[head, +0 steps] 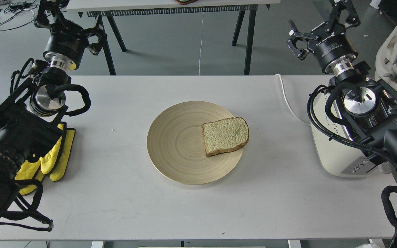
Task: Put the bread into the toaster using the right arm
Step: 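Move the right gripper toward the bread slice on the wooden plate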
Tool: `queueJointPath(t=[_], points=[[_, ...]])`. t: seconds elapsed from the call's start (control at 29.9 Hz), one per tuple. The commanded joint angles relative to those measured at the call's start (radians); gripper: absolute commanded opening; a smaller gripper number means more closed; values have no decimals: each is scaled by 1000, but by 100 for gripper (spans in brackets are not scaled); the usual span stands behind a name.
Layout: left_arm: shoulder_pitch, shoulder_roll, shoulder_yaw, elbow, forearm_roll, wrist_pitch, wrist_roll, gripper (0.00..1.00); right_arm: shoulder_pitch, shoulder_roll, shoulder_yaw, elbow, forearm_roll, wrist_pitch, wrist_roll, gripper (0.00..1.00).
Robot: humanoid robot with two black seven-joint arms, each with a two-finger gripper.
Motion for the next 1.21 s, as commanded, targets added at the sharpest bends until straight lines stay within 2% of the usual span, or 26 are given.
queueJointPath(t=[0.0,0.2,0.3,0.54,0.67,1.07,1.17], points=[[0,0,2,0,0,0,0,100,5,0,-2,0,-2,0,0,100],[1,0,2,0,0,0,0,100,12,-1,-10,-3,-11,-3,-2,100],[1,-2,2,0,-2,0,0,100,55,-4,-91,-2,-55,-14,0,100],[3,-3,2,0,-2,0,0,100,192,-24,-364,23,-239,-142,0,99],[3,-3,2,0,-2,0,0,100,238,-26,-504,61,-423,-230,-8,99],[3,-3,2,0,-2,0,0,100,258,-69,-844,167,-821,-439,-87,99],[3,-3,2,0,-2,0,0,100,256,-70,-910,167,-881,-459,-91,98]])
